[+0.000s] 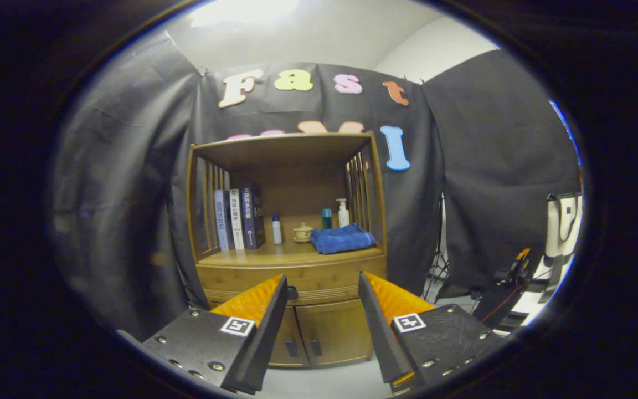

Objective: Pull open the drawer, take out the items inside it, and place them on the countertop above the cabinet.

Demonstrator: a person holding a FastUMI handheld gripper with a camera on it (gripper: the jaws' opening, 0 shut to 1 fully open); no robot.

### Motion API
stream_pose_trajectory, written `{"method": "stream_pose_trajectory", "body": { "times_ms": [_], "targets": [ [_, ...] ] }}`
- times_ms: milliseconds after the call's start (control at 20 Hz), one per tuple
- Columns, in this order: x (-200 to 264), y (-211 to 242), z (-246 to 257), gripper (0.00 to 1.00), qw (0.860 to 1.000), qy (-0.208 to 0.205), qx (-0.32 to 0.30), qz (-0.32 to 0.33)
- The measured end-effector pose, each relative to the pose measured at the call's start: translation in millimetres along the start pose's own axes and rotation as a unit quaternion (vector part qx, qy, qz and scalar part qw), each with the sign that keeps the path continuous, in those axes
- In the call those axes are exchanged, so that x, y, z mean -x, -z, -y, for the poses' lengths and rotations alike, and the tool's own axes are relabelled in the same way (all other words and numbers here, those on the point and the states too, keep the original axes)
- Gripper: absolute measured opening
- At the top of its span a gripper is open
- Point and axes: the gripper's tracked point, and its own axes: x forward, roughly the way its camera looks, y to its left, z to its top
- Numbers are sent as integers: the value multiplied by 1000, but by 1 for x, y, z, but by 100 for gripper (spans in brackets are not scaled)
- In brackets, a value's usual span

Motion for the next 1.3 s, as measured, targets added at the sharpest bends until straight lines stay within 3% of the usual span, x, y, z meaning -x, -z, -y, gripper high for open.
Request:
{"method": "stream_pose_trajectory", "body": {
  "times_ms": [150, 350, 550, 750, 900, 1000, 1150, 1300],
  "targets": [
    [-66, 22, -24, 78, 1000, -3, 3, -19],
    [-143, 78, -72, 78, 995, -71, -9, -71],
    [-185, 137, -81, 78, 986, -89, 4, -144],
    [-219, 163, -81, 79, 982, -96, 12, -164],
    [-230, 178, -73, 63, 979, -87, 36, -182],
    [-232, 181, -73, 63, 978, -89, 45, -183],
    [-232, 180, -75, 41, 979, -98, 41, -176],
    [-233, 183, -78, 34, 977, -92, 44, -185]
  ]
}}
